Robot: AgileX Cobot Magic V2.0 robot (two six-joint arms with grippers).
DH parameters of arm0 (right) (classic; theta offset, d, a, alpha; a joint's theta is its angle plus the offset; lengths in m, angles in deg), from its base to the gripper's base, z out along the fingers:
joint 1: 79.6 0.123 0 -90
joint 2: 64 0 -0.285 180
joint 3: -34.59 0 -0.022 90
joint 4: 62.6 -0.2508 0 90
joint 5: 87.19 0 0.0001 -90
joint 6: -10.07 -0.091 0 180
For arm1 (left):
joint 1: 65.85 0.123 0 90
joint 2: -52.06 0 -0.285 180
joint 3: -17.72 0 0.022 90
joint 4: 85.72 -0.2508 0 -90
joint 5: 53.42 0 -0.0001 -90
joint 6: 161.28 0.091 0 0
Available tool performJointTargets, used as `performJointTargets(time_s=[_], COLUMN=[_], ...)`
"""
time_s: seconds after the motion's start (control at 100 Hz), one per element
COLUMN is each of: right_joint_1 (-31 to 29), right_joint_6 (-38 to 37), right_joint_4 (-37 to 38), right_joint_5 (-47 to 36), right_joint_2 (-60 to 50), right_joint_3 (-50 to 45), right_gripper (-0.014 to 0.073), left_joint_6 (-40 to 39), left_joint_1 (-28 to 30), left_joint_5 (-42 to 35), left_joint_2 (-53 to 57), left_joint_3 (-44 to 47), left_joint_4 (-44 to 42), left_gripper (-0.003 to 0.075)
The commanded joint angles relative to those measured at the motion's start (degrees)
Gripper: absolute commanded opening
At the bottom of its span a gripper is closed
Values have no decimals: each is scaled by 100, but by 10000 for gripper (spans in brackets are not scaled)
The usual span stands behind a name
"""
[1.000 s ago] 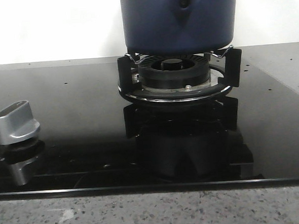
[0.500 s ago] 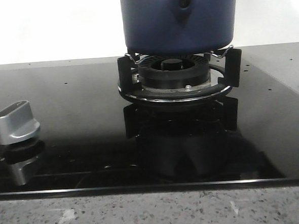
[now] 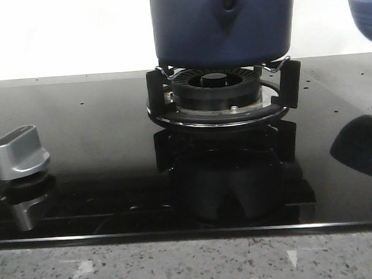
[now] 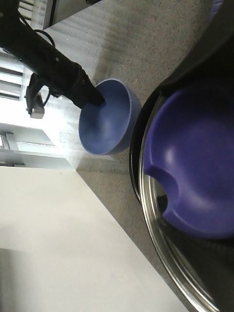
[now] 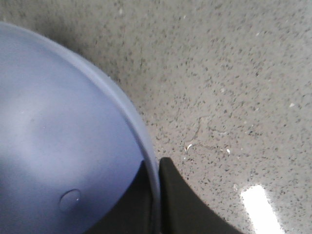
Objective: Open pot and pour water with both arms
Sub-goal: 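Tilt the bowl back upright and move it away from the pot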
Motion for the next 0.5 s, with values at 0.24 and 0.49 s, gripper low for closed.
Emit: performJointTargets(time_s=[0.24, 0.49], right_joint_1=[-25, -25], right_joint_6=[103, -8], right_joint_4=[63, 111], right_joint_5=[-767, -1041], right_joint_2=[-184, -198], right_joint_3=[-1017, -1401], right_gripper=[-47, -16], left_joint_6=[-44, -44], left_joint_1=[12, 12], left_joint_5=[144, 243], left_joint_2=[313, 313], left_joint_3=[-219, -219], left_joint_4=[682, 682], left_gripper=[314, 314])
